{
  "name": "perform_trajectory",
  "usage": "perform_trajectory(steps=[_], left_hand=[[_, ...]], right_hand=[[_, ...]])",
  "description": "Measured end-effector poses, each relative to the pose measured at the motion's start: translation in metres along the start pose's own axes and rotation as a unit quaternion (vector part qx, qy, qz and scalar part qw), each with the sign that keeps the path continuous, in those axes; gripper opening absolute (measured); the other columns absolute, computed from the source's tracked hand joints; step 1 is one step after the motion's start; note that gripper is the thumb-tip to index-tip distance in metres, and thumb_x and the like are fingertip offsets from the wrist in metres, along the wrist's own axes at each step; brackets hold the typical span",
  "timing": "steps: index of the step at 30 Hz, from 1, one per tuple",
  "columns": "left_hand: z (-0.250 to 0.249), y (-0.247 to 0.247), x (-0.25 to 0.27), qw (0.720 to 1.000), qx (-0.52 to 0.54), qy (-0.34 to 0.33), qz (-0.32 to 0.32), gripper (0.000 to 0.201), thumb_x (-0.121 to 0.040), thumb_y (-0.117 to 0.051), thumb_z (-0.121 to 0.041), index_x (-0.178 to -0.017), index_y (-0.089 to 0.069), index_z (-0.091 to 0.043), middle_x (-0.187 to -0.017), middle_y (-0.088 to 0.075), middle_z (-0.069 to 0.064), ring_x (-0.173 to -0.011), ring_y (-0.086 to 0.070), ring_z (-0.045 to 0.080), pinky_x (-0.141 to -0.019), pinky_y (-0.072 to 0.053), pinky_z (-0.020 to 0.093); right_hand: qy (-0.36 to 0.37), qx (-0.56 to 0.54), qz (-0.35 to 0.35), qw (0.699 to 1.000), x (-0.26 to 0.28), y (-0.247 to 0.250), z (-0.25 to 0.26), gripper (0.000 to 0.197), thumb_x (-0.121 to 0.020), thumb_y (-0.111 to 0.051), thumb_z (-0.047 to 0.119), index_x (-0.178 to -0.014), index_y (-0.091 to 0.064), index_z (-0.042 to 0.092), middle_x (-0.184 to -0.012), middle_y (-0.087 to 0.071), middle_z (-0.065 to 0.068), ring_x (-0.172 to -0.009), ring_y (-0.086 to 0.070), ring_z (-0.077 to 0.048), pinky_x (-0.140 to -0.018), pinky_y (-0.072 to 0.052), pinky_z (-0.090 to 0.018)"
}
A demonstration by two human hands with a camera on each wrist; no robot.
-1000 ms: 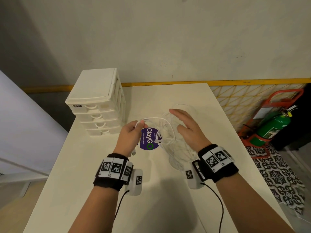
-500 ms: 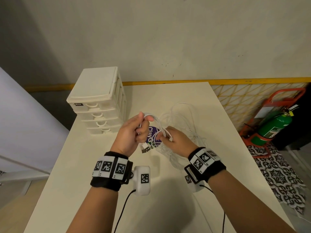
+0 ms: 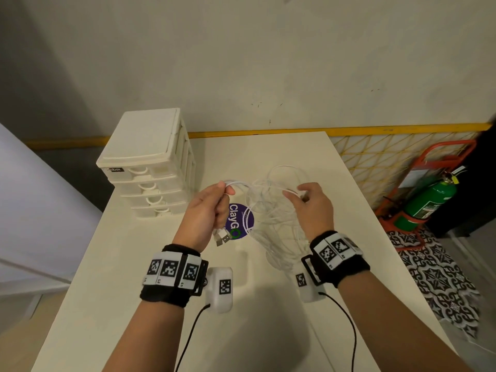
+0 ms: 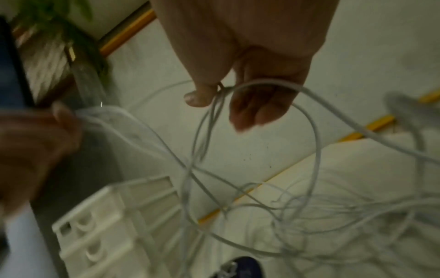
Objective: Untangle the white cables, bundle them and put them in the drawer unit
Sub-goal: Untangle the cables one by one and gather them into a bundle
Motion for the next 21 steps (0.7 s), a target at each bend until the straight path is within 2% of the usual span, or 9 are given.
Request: perform_trajectory(steps=[3,5,7,9,10,12,14,16,21], left_hand=[[0.006,-0.003,-0.002,0.995,-0.096,-0.007,-0.03,0.027,-0.099,-0.044,-0.029,-0.08,-0.056,-0.014,-0.045,-0.033,-0.01,-0.037,-0.025,0.009,-0.036,-0.022,0.018],[0.011,-0.006,-0.003,0.987,-0.157,0.0,-0.032,0.023,-0.093,-0.056,-0.033,-0.081,-0.058,-0.014,-0.044,-0.044,-0.011,-0.036,-0.036,0.007,-0.037,-0.03,0.016],[0.015,-0.01,-0.003,0.985,-0.169,0.004,-0.025,0.025,-0.085,-0.067,-0.032,-0.088,-0.062,-0.008,-0.058,-0.064,-0.005,-0.049,-0.059,0.008,-0.051,-0.046,0.016],[0.018,-0.015,-0.002,0.988,-0.154,0.004,-0.025,0.028,-0.081,-0.072,-0.029,-0.095,-0.066,-0.005,-0.079,-0.073,0.008,-0.073,-0.07,0.019,-0.069,-0.054,0.028],[0.017,-0.016,-0.001,0.99,-0.136,0.001,-0.04,0.025,-0.081,-0.072,-0.025,-0.094,-0.067,-0.004,-0.076,-0.073,0.006,-0.071,-0.07,0.017,-0.066,-0.053,0.025],[0.01,-0.013,0.0,0.989,-0.098,-0.008,-0.108,0.014,-0.087,-0.065,-0.021,-0.087,-0.066,-0.007,-0.049,-0.061,-0.009,-0.045,-0.056,0.001,-0.048,-0.042,0.012],[0.007,0.001,-0.003,0.98,-0.079,-0.004,-0.182,0.02,-0.093,-0.056,-0.027,-0.085,-0.066,-0.012,-0.036,-0.042,-0.014,-0.033,-0.037,-0.001,-0.036,-0.031,0.012],[0.006,0.017,-0.007,0.971,-0.069,0.001,-0.23,0.026,-0.095,-0.053,-0.034,-0.08,-0.066,-0.016,-0.037,-0.034,-0.014,-0.033,-0.028,0.004,-0.035,-0.026,0.016],[0.013,0.035,-0.01,0.954,-0.095,0.004,-0.284,0.027,-0.093,-0.056,-0.033,-0.074,-0.067,-0.017,-0.038,-0.037,-0.01,-0.042,-0.033,0.012,-0.045,-0.027,0.023]], right_hand=[[0.01,-0.087,0.131,0.988,-0.002,-0.004,0.015,0.025,-0.091,-0.056,0.018,-0.114,-0.06,0.01,-0.08,-0.065,-0.002,-0.057,-0.06,-0.016,-0.061,-0.049,-0.02],[0.043,-0.092,0.235,0.967,0.002,-0.007,0.029,0.041,-0.095,-0.046,0.011,-0.135,-0.042,0.019,-0.084,-0.066,-0.001,-0.056,-0.057,-0.006,-0.06,-0.044,-0.011],[0.09,-0.065,0.278,0.954,0.008,-0.012,0.04,0.051,-0.096,-0.044,0.012,-0.142,-0.026,0.025,-0.078,-0.065,0.003,-0.055,-0.052,0.003,-0.064,-0.04,-0.014],[0.13,-0.047,0.265,0.954,0.012,-0.015,0.043,0.048,-0.094,-0.052,0.018,-0.138,-0.036,0.019,-0.082,-0.063,0.004,-0.065,-0.053,0.005,-0.071,-0.04,-0.018],[0.141,-0.04,0.257,0.955,0.012,-0.015,0.043,0.048,-0.09,-0.059,0.021,-0.135,-0.043,0.017,-0.089,-0.061,0.004,-0.074,-0.055,0.001,-0.074,-0.041,-0.018],[0.159,-0.008,0.252,0.955,0.011,-0.013,0.039,0.045,-0.084,-0.067,0.016,-0.127,-0.054,0.015,-0.099,-0.053,0.002,-0.087,-0.054,-0.008,-0.078,-0.04,-0.01],[0.182,0.002,0.227,0.957,0.01,-0.011,0.032,0.038,-0.083,-0.064,0.004,-0.119,-0.062,0.014,-0.097,-0.047,-0.002,-0.086,-0.051,-0.011,-0.075,-0.039,-0.003],[0.209,-0.026,0.169,0.963,0.009,-0.007,0.026,0.036,-0.08,-0.063,-0.003,-0.111,-0.065,0.013,-0.092,-0.048,-0.003,-0.08,-0.052,-0.009,-0.075,-0.042,-0.005],[0.257,-0.043,0.061,0.963,0.008,0.005,0.025,0.016,-0.071,-0.079,0.012,-0.079,-0.064,0.013,-0.08,-0.058,0.0,-0.074,-0.053,-0.005,-0.071,-0.043,-0.013]])
Point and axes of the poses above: each hand's wrist, its own x-axis away from the middle knuckle, its own y-axis out of the back of the hand, z = x × y, the point moved 1 cm from there along -x, towards the middle knuckle
